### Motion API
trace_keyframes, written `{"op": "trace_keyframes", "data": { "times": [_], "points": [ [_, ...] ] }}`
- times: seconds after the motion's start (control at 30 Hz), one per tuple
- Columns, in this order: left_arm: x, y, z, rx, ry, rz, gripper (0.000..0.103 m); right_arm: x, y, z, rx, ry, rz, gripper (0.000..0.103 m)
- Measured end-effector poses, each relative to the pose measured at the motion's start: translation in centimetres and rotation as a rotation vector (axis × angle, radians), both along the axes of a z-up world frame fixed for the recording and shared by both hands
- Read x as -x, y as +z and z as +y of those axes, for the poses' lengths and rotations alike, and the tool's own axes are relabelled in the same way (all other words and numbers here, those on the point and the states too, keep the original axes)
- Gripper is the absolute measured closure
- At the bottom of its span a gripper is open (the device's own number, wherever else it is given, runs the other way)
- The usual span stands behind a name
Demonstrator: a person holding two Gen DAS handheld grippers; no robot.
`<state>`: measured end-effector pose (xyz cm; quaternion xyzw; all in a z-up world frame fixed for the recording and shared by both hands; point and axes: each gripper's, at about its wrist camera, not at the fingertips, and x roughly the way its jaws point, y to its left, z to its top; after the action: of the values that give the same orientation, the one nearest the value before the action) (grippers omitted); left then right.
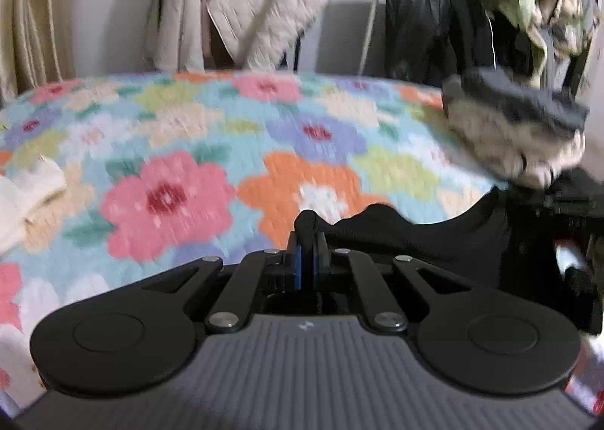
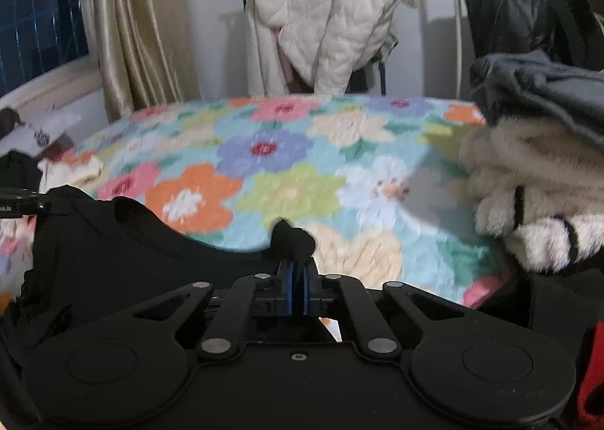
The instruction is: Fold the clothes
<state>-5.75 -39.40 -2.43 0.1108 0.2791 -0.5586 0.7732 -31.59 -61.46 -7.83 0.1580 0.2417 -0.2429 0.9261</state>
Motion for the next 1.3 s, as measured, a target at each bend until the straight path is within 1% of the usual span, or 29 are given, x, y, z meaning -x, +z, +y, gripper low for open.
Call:
{"op": "trace_keyframes", "data": {
  "times": [0.07, 0.13, 0.2, 0.3, 0.33, 0.4, 0.43, 0.5, 0.53, 0.6, 0.63, 0.7, 0.73, 0.77, 0.8, 0.87, 0.93, 0.97, 1.0, 1.07, 1.13, 1.17, 1.3],
  "points": [
    [-0.2, 0.8, -0.2, 0.01, 0.006, -0.027, 0.098, -0.4, 0.2, -0.3, -0.007, 0.007, -0.013, 0.099],
    [-0.3, 1.2, -0.6, 0.004, 0.025, -0.073, 0.098, -1.7, 0.1, -0.3, 0.012, 0.031, 0.025, 0.099],
    [-0.4, 1.2, -0.7, 0.008, 0.046, -0.107, 0.098, -3.2, -0.3, 0.3, 0.06, 0.052, 0.088, 0.098],
    [-0.5, 0.4, -0.8, -0.005, 0.073, -0.14, 0.098, -5.3, -1.5, 2.6, 0.191, 0.088, 0.252, 0.096],
    [-0.5, 0.0, -0.9, -0.014, 0.082, -0.162, 0.098, -6.0, -2.0, 3.4, 0.247, 0.099, 0.31, 0.096],
    [-0.4, -0.6, -1.3, -0.028, 0.095, -0.196, 0.098, -7.2, -3.1, 5.5, 0.422, 0.119, 0.435, 0.095],
    [-0.3, -0.8, -1.4, -0.029, 0.101, -0.203, 0.098, -7.5, -3.5, 6.3, 0.479, 0.129, 0.47, 0.095],
    [-0.4, -1.0, -1.7, -0.023, 0.12, -0.207, 0.098, -8.1, -4.2, 7.5, 0.589, 0.132, 0.522, 0.091],
    [-0.7, -0.9, -1.8, -0.015, 0.137, -0.205, 0.098, -8.3, -4.5, 8.1, 0.653, 0.134, 0.551, 0.087],
    [-1.3, -0.3, -1.2, 0.015, 0.198, -0.217, 0.098, -8.7, -4.9, 9.2, 0.785, 0.129, 0.606, 0.08],
    [-1.6, 0.1, -0.9, 0.031, 0.231, -0.224, 0.098, -8.9, -5.1, 10.0, 0.858, 0.126, 0.635, 0.079],
    [-2.5, 0.6, 0.0, 0.055, 0.307, -0.244, 0.098, -9.1, -5.2, 11.3, 0.97, 0.13, 0.673, 0.079],
    [-3.1, 0.5, 0.2, 0.051, 0.327, -0.243, 0.098, -9.1, -5.3, 11.9, 1.019, 0.133, 0.687, 0.078],
    [-3.6, 0.4, 0.3, 0.041, 0.338, -0.238, 0.097, -9.1, -5.1, 12.6, 1.057, 0.14, 0.694, 0.074],
    [-4.2, -0.2, 0.2, 0.007, 0.325, -0.219, 0.096, -9.2, -5.0, 13.2, 1.087, 0.148, 0.698, 0.069],
    [-4.6, -1.5, 0.1, -0.051, 0.318, -0.189, 0.094, -9.2, -4.6, 13.8, 1.092, 0.165, 0.681, 0.068],
    [-4.2, -2.5, -0.2, -0.083, 0.316, -0.179, 0.092, -9.3, -4.5, 14.1, 1.092, 0.181, 0.679, 0.068],
    [-4.0, -2.9, -0.4, -0.098, 0.315, -0.175, 0.086, -9.3, -4.6, 14.1, 1.1, 0.186, 0.684, 0.068],
    [-3.7, -3.4, -0.6, -0.112, 0.314, -0.172, 0.074, -9.3, -4.6, 14.1, 1.105, 0.187, 0.69, 0.068],
    [-3.1, -4.1, -0.8, -0.132, 0.313, -0.164, 0.062, -9.2, -4.5, 14.1, 1.099, 0.191, 0.688, 0.068],
    [-2.6, -4.3, -0.9, -0.138, 0.316, -0.156, 0.059, -9.1, -4.4, 14.1, 1.089, 0.193, 0.682, 0.067],
    [-2.4, -4.4, -1.0, -0.144, 0.319, -0.155, 0.055, -9.1, -4.5, 14.0, 1.084, 0.193, 0.679, 0.066],
    [-1.7, -4.1, -0.5, -0.164, 0.345, -0.163, 0.05, -8.7, -5.1, 13.9, 1.048, 0.199, 0.667, 0.065]
  ]
}}
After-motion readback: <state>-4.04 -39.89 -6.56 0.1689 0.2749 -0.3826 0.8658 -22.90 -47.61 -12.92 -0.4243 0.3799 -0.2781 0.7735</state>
